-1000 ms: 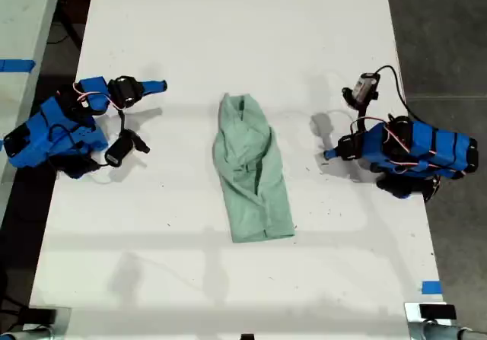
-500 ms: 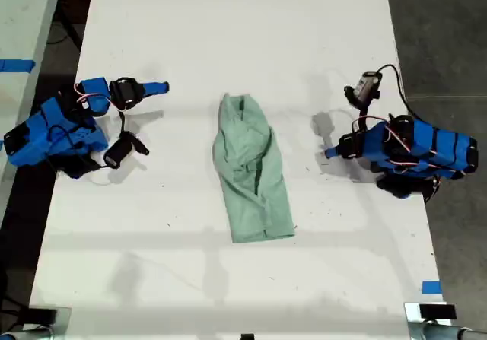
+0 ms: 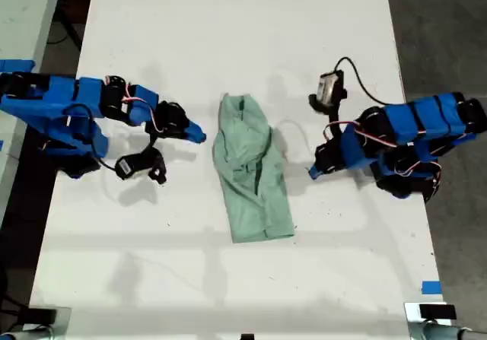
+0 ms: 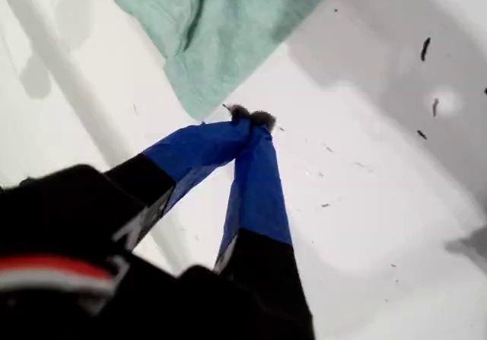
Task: Fold t shirt
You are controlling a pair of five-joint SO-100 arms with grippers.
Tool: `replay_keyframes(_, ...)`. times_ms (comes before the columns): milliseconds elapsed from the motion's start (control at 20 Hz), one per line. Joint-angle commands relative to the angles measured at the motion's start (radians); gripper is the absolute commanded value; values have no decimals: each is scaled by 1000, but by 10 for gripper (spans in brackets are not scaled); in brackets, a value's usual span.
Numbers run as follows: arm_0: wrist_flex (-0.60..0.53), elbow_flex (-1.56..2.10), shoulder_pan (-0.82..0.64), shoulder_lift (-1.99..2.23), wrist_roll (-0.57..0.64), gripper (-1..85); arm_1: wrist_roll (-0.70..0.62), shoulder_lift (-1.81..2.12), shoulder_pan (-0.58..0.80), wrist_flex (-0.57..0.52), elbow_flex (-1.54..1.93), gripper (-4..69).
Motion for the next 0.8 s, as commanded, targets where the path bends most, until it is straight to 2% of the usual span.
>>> replay_keyframes(0,308,-718,127,-620,-87,62,29,-258,-72,-29,-235,-23)
replay_keyframes(50,466,-988,160,-811,-121,86,0,-360,-75,-25,-299,-22)
replay_keyframes(100,563,-1218,187,-963,-138,104,-9,-451,-75,-2,-354,-22)
replay_keyframes(150,514,-1206,209,-985,-155,115,-25,-526,-77,6,-394,-7)
replay_keyframes(200,523,-1207,224,-1011,-190,142,-25,-578,-86,9,-420,101)
replay_keyframes(250,546,-1207,238,-1029,-229,159,-18,-612,-94,9,-439,174)
replay_keyframes(300,537,-1206,255,-1037,-239,168,-5,-634,-101,8,-449,201)
replay_keyframes(450,430,-1207,288,-1063,-229,181,35,-687,-135,-52,-449,222)
replay_keyframes(600,357,-1207,293,-1134,-193,185,60,-765,-166,-127,-460,227)
replay_keyframes(650,319,-1207,290,-1164,-175,162,61,-795,-173,-146,-474,224)
replay_keyframes(700,259,-1209,285,-1200,-133,90,64,-822,-181,-160,-492,209)
replay_keyframes(750,204,-1209,284,-1224,-86,-2,64,-854,-184,-170,-512,59)
